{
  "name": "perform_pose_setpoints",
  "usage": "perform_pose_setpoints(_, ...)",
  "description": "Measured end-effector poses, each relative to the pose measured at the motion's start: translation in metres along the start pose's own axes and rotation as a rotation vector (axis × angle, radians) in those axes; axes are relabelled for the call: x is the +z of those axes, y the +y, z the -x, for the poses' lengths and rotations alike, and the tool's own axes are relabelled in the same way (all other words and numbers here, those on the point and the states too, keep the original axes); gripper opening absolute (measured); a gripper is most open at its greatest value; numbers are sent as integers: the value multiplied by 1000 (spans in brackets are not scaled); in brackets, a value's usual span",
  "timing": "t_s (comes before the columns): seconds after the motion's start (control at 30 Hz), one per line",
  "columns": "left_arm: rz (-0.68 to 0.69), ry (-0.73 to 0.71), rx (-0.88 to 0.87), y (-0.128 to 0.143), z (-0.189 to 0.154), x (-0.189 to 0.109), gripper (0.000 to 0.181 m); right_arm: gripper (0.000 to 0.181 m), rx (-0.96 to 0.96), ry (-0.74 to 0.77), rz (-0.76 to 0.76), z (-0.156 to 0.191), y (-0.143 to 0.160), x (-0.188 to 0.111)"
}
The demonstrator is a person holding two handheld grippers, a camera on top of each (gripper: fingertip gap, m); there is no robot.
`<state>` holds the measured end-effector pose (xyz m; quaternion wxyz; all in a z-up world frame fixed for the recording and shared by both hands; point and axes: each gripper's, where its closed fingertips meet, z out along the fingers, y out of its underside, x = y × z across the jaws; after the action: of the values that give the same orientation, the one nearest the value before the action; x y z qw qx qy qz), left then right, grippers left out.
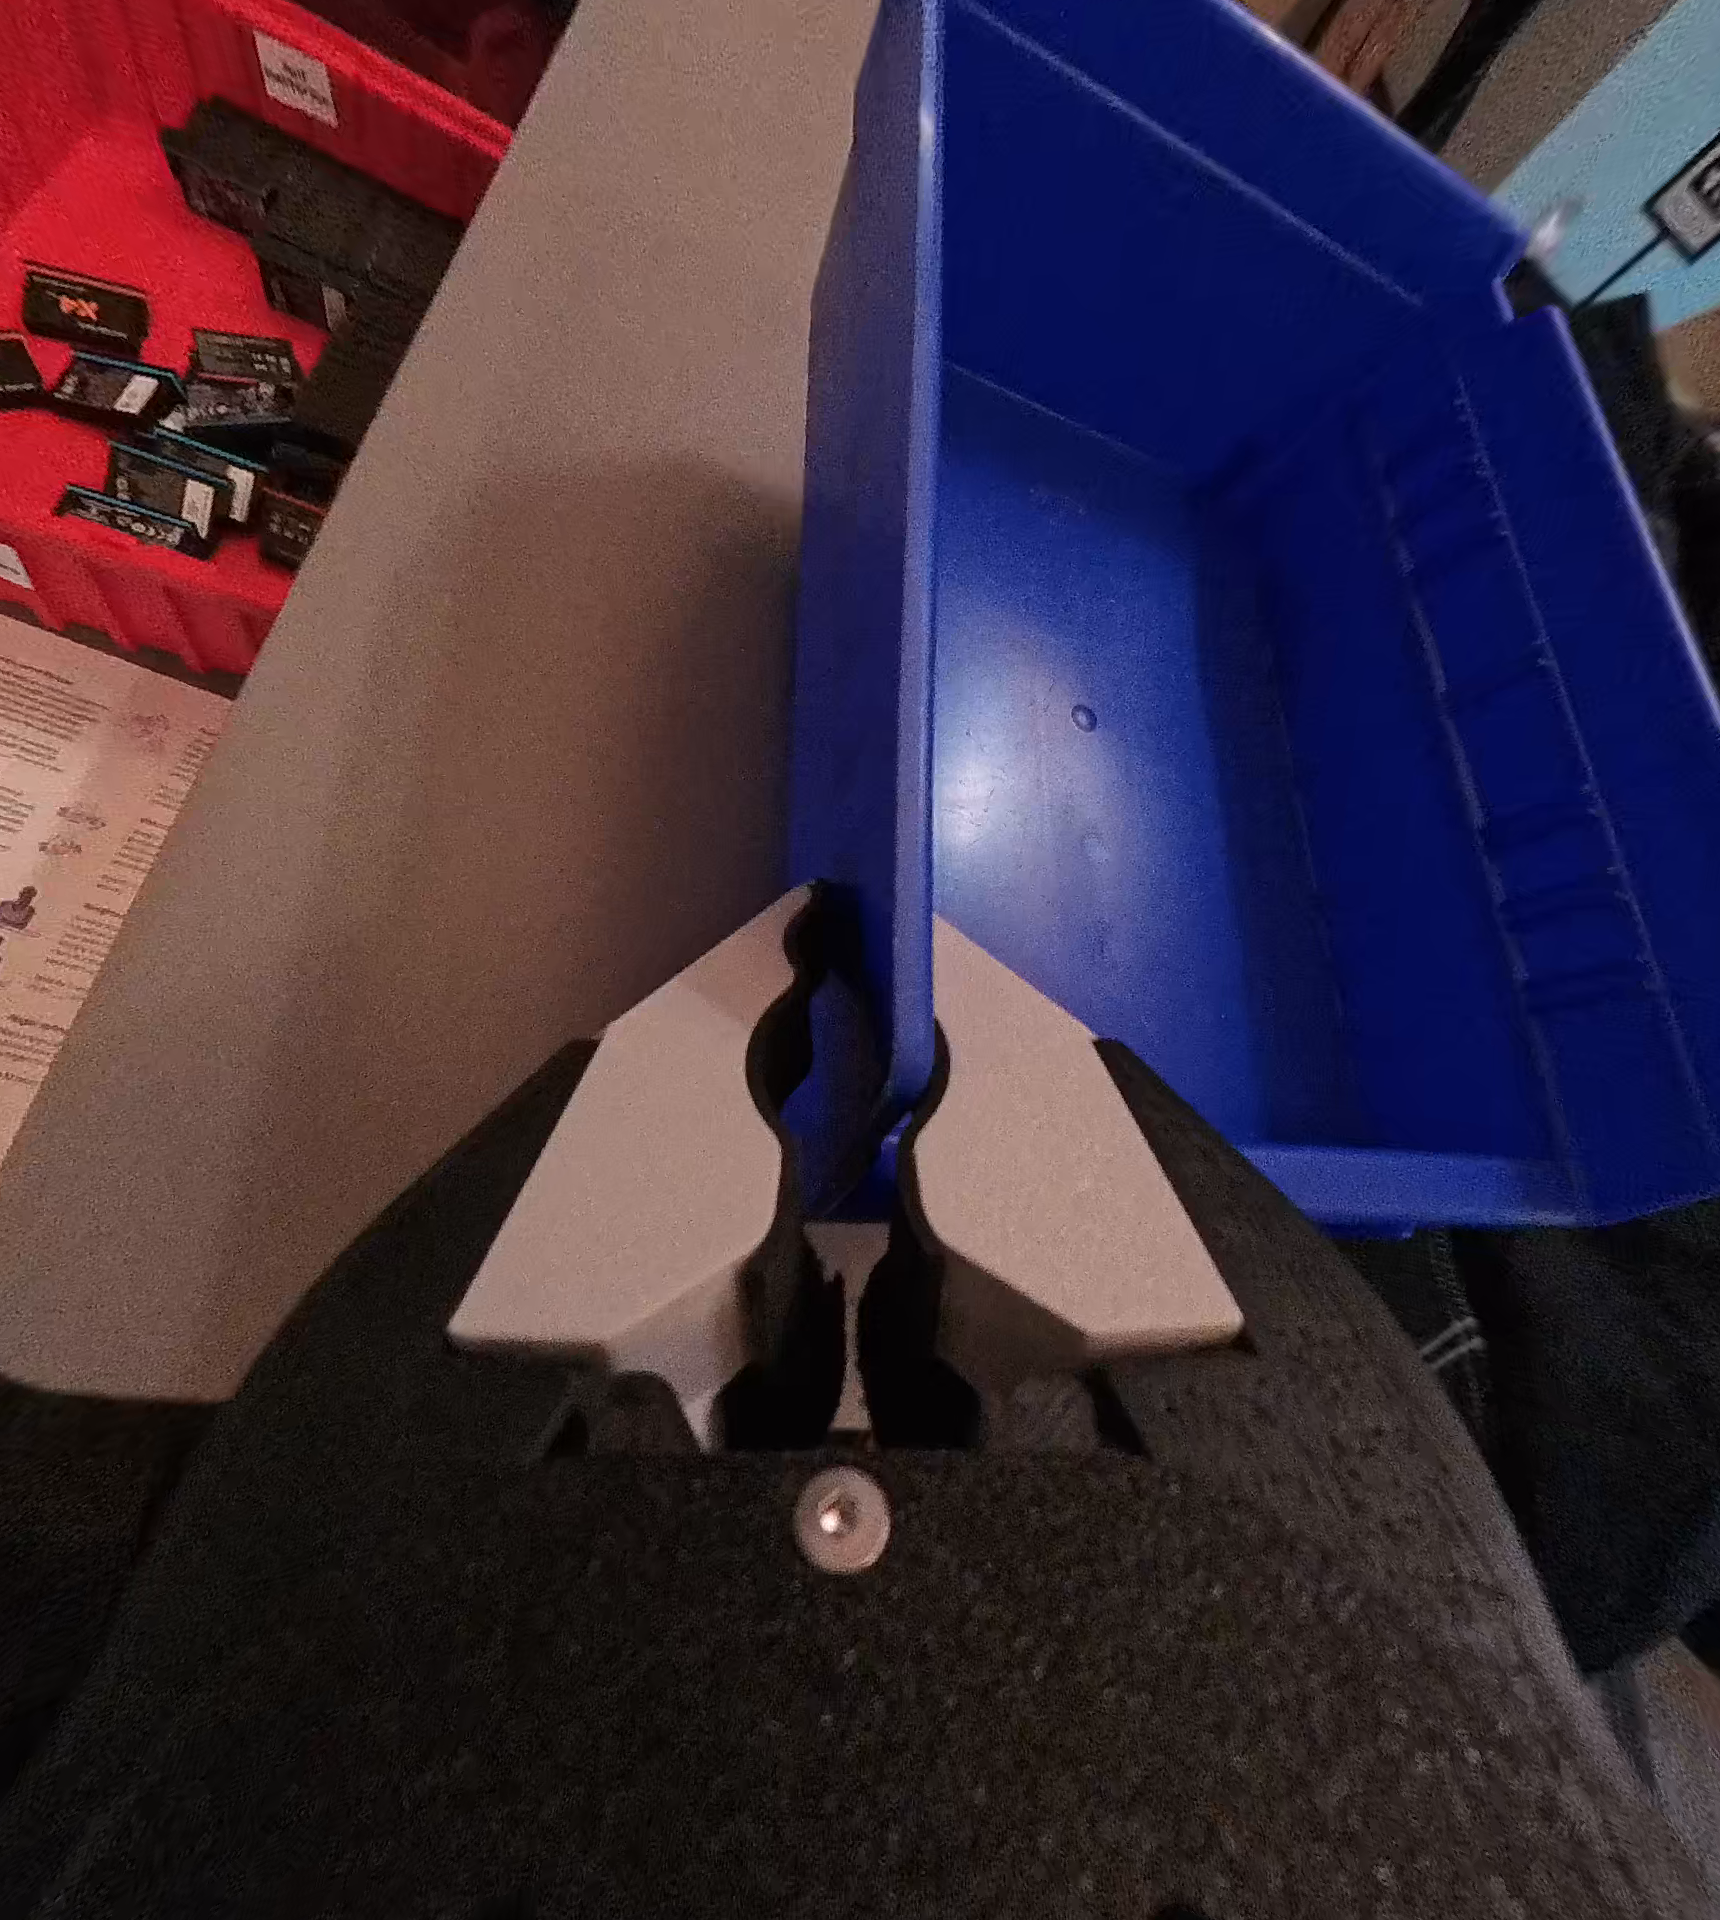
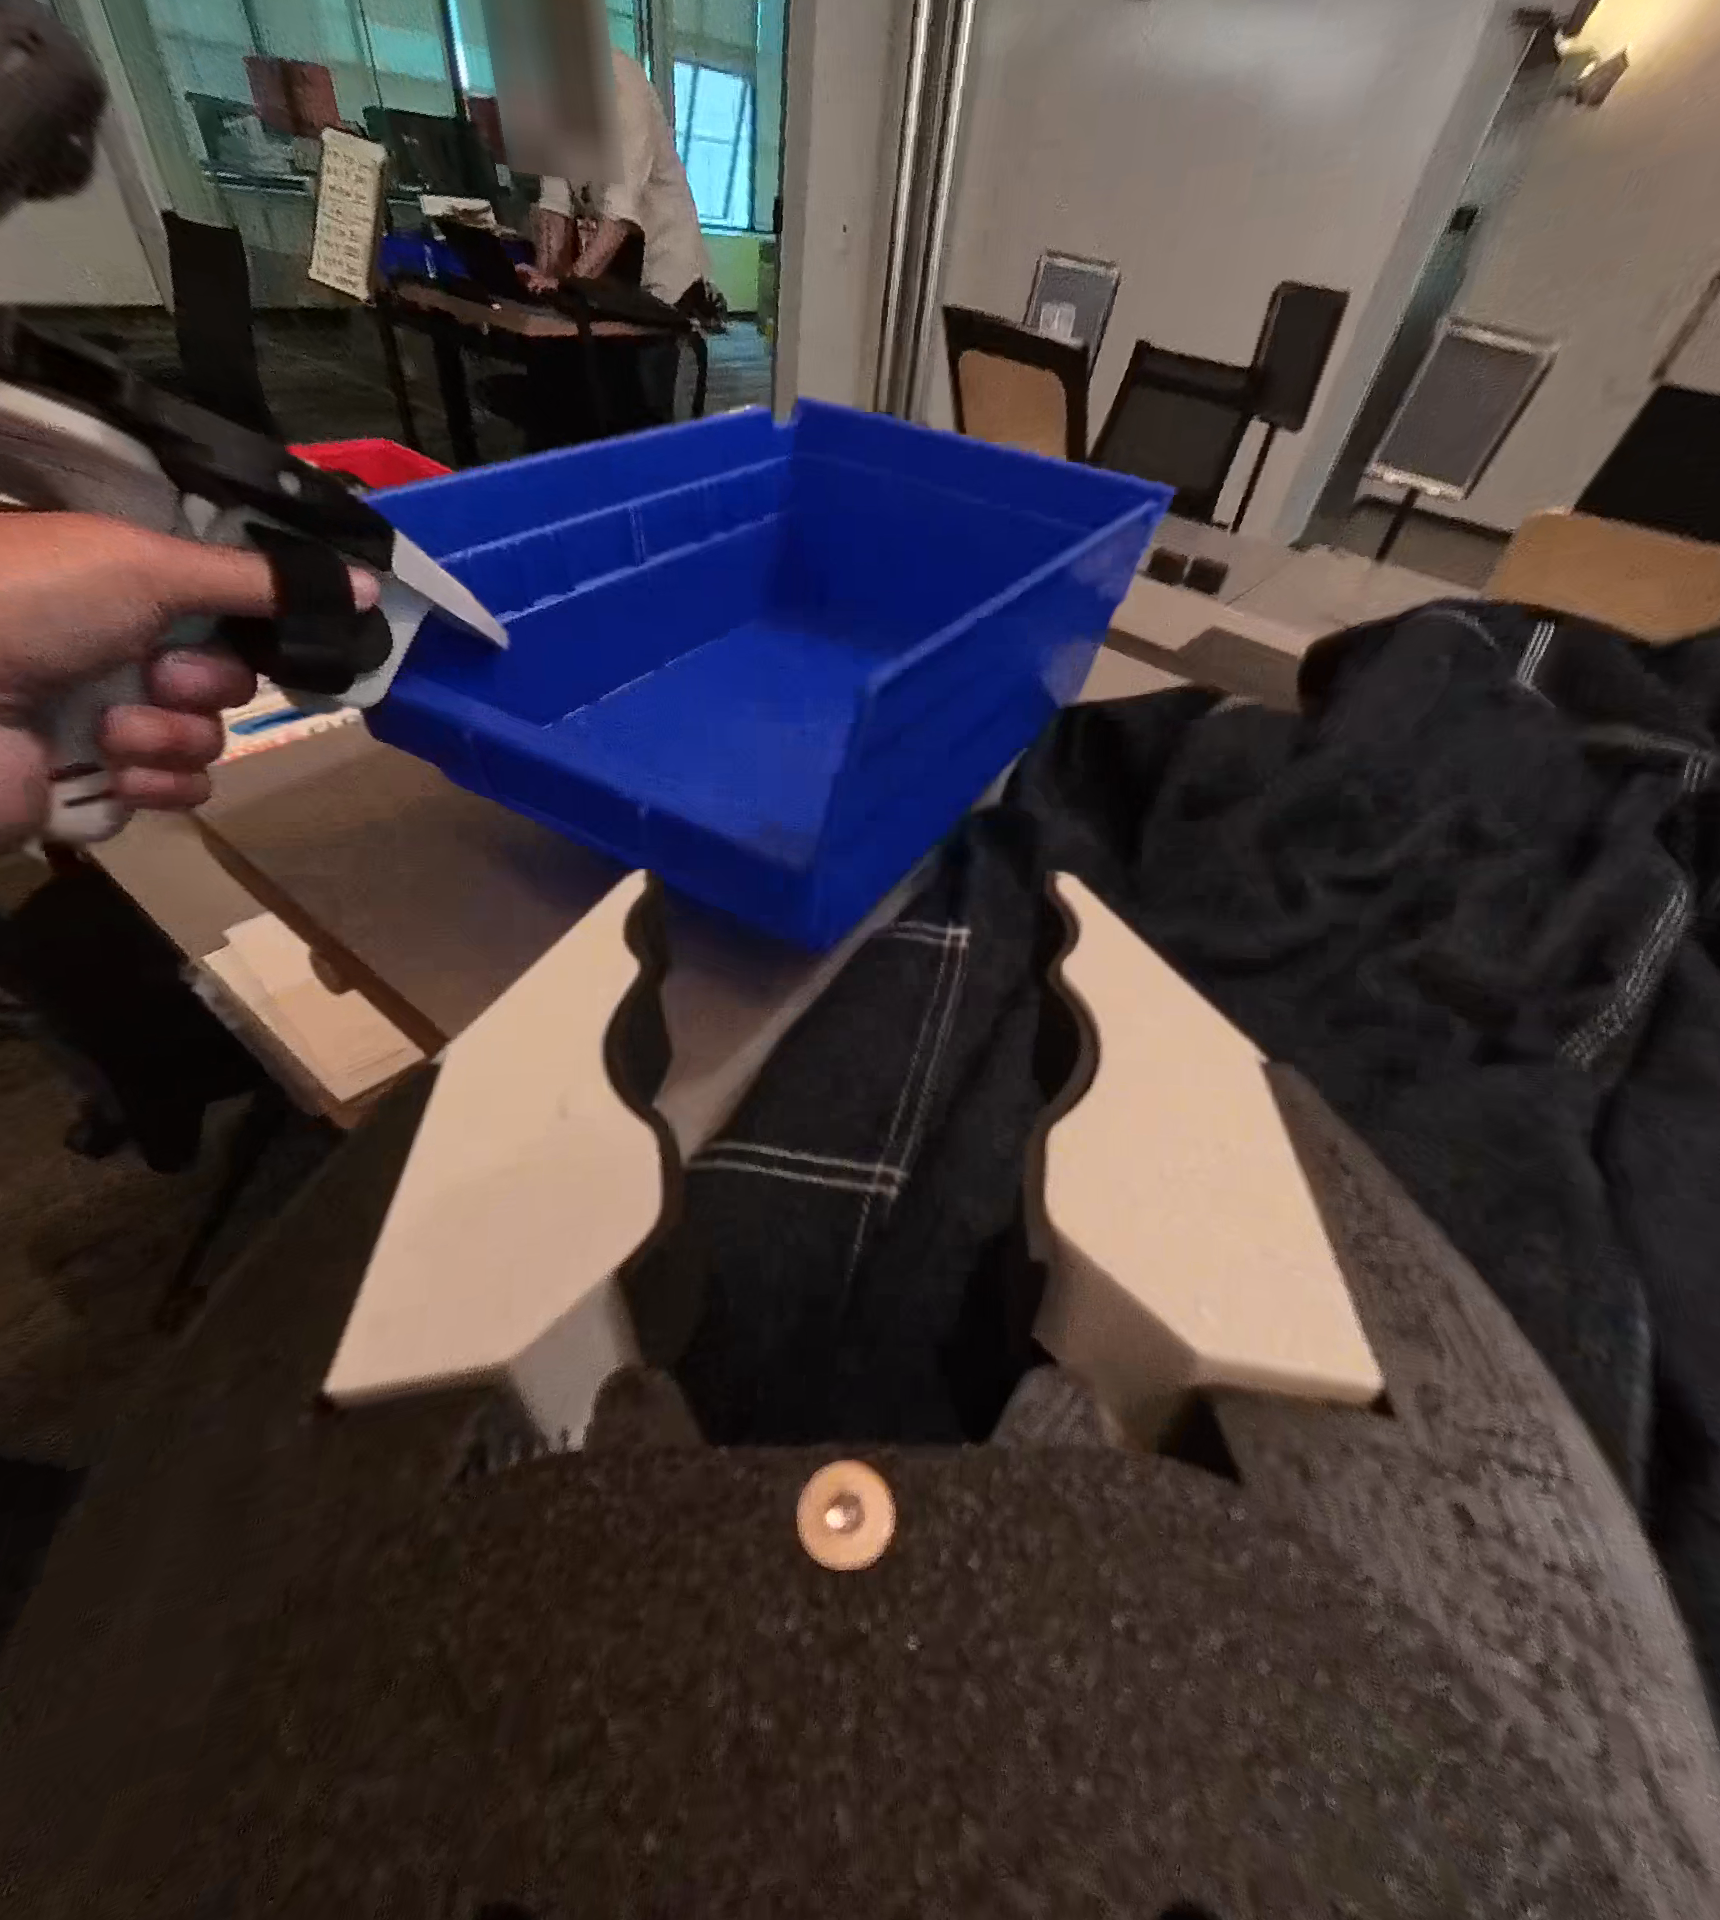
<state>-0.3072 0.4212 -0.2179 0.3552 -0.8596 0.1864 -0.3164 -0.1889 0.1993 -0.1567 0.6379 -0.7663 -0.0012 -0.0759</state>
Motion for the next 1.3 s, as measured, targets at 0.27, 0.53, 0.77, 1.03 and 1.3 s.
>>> perform_pose_setpoints(0.27, -213, 72, 0, -10, -99, -99, 6, 84, 38, 105, -125, -3, -65, 5)
perform_pose_setpoints(0.53, -222, 204, 177, 46, -263, -110, 8, 38, 39, 451, -192, -141, -72, -133)
perform_pose_setpoints(0.77, -120, 424, 415, 156, -473, -93, 20, 1, 159, 727, -42, -310, -4, -312)
perform_pose_setpoints(1.03, -6, 841, 545, 246, -710, -87, 48, 2, 99, 950, -20, -495, 8, -510)
perform_pose_setpoints(1.3, 394, 479, 473, 227, -668, 112, 72, 1, 204, 1001, 55, -617, 65, -592)
